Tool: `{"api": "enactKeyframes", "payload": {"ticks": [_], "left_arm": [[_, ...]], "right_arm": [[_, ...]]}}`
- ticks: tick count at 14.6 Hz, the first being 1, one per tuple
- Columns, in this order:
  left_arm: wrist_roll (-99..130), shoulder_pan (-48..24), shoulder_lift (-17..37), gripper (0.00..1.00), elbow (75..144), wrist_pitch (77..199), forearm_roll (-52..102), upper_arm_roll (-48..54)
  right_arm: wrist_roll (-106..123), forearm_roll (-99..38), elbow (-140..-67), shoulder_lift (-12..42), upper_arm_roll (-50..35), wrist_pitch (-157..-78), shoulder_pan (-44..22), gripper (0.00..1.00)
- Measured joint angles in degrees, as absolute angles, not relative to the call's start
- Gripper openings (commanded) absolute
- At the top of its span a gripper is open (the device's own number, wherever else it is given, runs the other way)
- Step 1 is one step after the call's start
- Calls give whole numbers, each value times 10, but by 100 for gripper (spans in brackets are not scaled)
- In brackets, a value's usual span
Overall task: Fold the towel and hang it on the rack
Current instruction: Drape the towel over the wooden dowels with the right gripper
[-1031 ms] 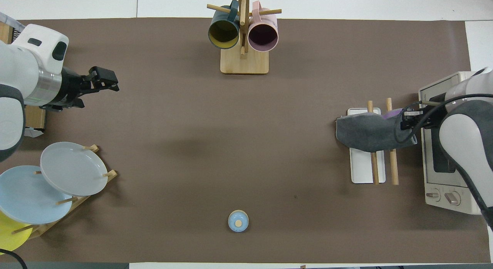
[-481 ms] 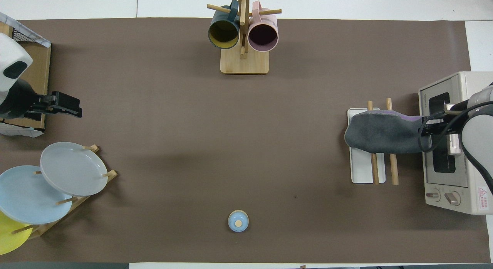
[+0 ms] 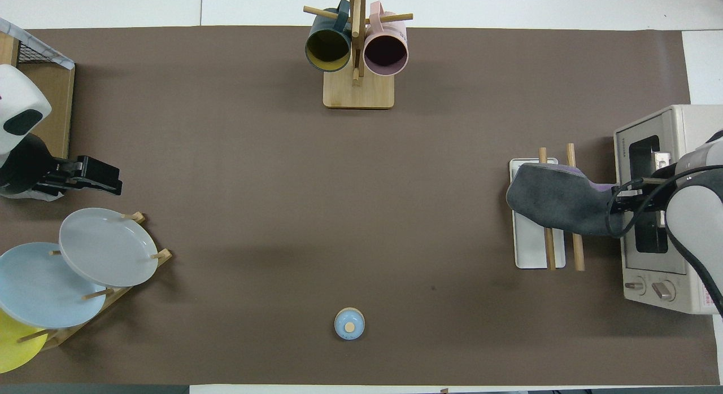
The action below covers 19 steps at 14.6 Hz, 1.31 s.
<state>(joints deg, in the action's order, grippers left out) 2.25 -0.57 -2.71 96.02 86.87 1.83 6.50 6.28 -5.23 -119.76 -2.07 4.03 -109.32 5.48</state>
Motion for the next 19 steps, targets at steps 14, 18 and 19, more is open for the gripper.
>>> {"api": "enactKeyframes", "payload": {"ticks": [14, 18, 19], "left_arm": [[20, -9, -29, 100, 967, 906, 18, 59], [20, -9, -29, 100, 967, 908, 18, 59], [20, -9, -29, 100, 967, 908, 18, 58]], "right_arm": [[102, -53, -1250, -38, 37, -1160, 65, 80], [102, -53, -1248, -38, 25, -1160, 63, 100], [102, -53, -1245, -37, 23, -1158, 61, 100]]}}
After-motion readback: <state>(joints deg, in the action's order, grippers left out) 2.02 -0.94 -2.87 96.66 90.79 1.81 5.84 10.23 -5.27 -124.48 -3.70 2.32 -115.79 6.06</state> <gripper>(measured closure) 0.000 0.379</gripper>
